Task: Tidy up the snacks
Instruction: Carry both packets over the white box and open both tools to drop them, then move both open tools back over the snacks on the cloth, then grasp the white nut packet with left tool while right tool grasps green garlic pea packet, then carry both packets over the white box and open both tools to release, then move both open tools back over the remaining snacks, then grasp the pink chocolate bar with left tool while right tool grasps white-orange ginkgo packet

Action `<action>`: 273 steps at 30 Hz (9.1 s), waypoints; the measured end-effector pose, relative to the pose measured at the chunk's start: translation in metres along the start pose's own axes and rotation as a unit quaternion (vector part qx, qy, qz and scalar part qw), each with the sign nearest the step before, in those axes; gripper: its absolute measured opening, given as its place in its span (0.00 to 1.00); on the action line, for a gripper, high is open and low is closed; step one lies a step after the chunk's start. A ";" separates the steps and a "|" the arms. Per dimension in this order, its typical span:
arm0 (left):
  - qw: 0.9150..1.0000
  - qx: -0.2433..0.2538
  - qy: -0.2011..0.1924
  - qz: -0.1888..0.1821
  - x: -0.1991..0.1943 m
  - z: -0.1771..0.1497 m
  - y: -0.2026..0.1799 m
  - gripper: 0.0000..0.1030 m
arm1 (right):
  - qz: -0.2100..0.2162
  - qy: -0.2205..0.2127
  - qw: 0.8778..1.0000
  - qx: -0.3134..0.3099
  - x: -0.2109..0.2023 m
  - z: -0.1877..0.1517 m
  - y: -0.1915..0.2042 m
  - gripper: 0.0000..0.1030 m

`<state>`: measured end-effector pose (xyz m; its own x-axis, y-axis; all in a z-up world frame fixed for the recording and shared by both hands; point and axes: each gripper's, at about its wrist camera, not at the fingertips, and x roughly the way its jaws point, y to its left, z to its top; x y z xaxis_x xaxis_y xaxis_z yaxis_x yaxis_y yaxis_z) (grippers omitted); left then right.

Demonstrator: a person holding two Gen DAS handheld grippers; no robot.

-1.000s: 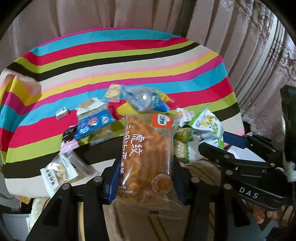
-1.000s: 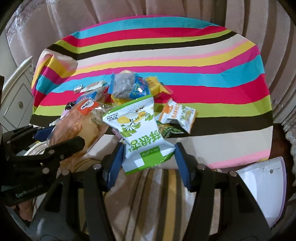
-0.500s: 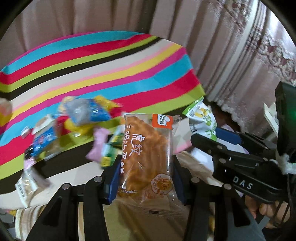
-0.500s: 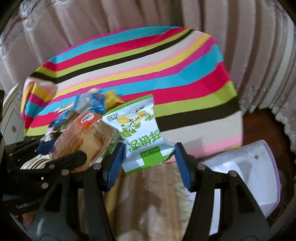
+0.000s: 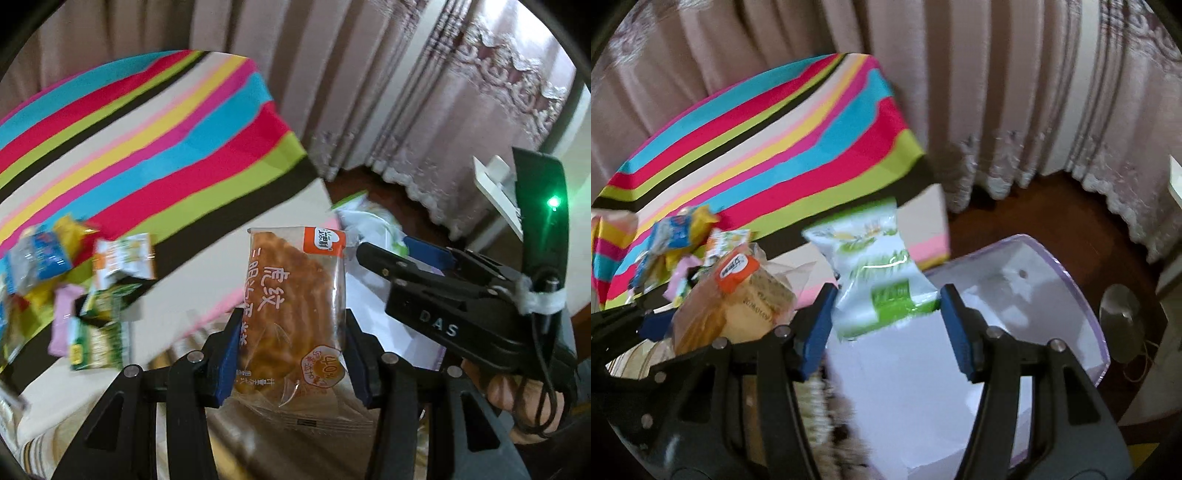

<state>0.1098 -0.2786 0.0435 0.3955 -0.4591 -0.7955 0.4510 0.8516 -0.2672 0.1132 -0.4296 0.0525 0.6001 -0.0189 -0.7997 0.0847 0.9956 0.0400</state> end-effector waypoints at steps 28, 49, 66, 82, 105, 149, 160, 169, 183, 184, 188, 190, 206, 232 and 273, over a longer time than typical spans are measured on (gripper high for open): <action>0.984 -0.004 -0.042 0.174 -0.029 -0.004 0.025 0.74 | -0.003 -0.010 1.000 -0.022 -0.005 -0.006 0.018 0.82; 0.981 -0.094 -0.060 0.158 -0.061 -0.028 0.088 0.74 | 0.043 0.026 0.996 -0.074 0.004 -0.006 0.089 0.82; 0.949 -0.264 -0.034 0.168 -0.125 -0.125 0.237 0.74 | 0.128 0.090 0.979 -0.131 0.042 -0.014 0.165 0.82; 0.958 -0.097 0.087 0.257 -0.106 -0.147 0.291 0.76 | 0.117 0.128 0.922 -0.347 0.074 -0.050 0.267 0.72; 0.972 -0.100 0.061 0.202 -0.096 -0.133 0.331 0.46 | 0.169 0.161 0.917 -0.324 0.127 -0.011 0.294 0.40; 0.998 -0.002 -0.023 0.066 -0.049 -0.022 0.091 0.44 | 0.131 0.075 0.983 -0.109 0.033 -0.004 0.066 0.36; 1.000 0.029 -0.002 -0.009 -0.008 0.006 0.028 0.44 | 0.078 0.061 0.994 -0.042 0.037 0.001 -0.014 0.36; 0.996 0.056 0.027 -0.059 0.022 0.013 -0.015 0.46 | 0.059 0.056 0.997 -0.009 0.039 0.003 -0.051 0.37; 0.999 0.027 0.002 -0.027 0.012 0.008 -0.003 0.70 | -0.007 0.044 0.999 -0.005 0.037 0.007 -0.052 0.77; 1.000 0.016 -0.012 -0.023 0.008 0.008 0.002 0.70 | -0.018 0.043 0.999 -0.006 0.037 0.008 -0.050 0.78; 0.998 -0.027 -0.057 -0.023 -0.009 0.006 0.024 0.74 | -0.050 0.028 0.998 -0.010 0.036 0.013 -0.037 0.82; 0.997 -0.041 -0.073 0.004 -0.016 0.006 0.036 0.74 | -0.052 0.017 0.998 -0.015 0.034 0.015 -0.030 0.84; 0.962 -0.205 -0.116 0.135 -0.083 -0.045 0.167 0.68 | 0.102 0.012 0.993 -0.052 0.030 0.027 0.053 0.84; 0.905 -0.366 -0.095 0.195 -0.120 -0.120 0.324 0.47 | 0.079 0.058 0.964 -0.248 0.099 0.029 0.197 0.83; 0.907 -0.354 -0.072 0.217 -0.102 -0.115 0.334 0.15 | 0.181 0.087 0.950 -0.240 0.145 0.049 0.202 0.43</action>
<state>0.1282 0.0816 -0.0268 0.5366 -0.0276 -0.8434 -0.3789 0.8852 -0.2701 0.2562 -0.2354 -0.0261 0.3762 0.3058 -0.8746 -0.4988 0.8624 0.0870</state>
